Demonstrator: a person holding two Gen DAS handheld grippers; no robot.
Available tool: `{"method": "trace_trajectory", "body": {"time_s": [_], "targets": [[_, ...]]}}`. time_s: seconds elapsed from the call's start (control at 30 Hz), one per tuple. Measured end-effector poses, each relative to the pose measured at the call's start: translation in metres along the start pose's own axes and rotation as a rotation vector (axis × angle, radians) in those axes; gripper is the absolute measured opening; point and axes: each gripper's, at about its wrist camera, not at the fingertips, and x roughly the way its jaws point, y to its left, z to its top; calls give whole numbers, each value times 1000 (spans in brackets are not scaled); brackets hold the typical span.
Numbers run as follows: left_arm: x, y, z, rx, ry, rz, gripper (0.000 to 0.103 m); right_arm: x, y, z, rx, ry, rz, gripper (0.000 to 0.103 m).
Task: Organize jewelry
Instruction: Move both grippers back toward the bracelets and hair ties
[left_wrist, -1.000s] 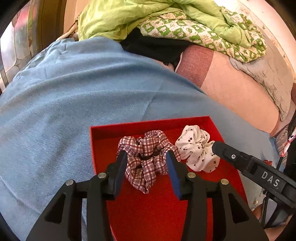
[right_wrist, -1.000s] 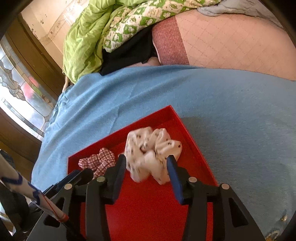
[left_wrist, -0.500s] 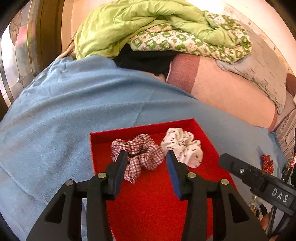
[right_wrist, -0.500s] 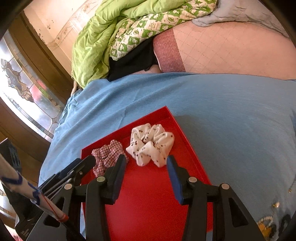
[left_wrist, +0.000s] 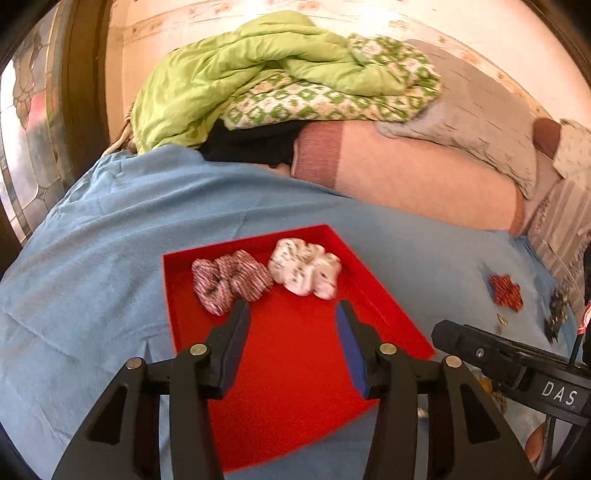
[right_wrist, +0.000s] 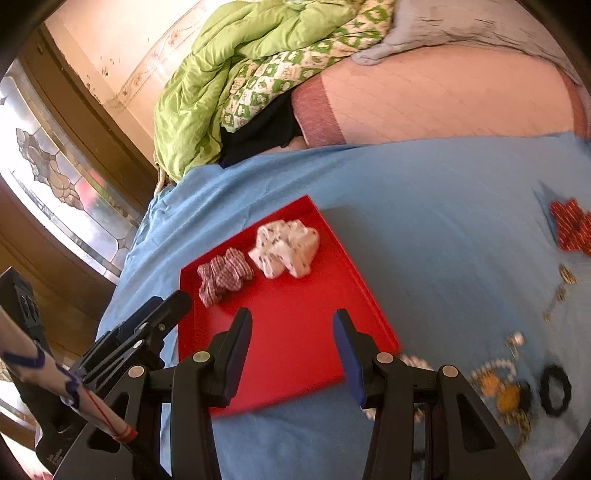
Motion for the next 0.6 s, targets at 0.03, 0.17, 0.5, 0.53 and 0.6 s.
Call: {"method": "trace_trajectory", "body": {"time_s": [0.03,0.17,0.5,0.53,0.6], "targets": [[-3,-7,-5,14,4,-9,47,-5,-4,-5,4,-1,-2,49],[-12,-27,-22,60,19,-30,47,-23,-21,-25,38,-4,-5,49],[-26,-63,-58,164,49,-35,47,-62,-59,-59,101,-38,-13,49],[-27,-67,-61,177,52,-35,47,-66,-63,-62,111,-43,-14,49],[-29,-73,-67,195,59,-34,47,-72,-73,-67,131,-58,-18,49]]}}
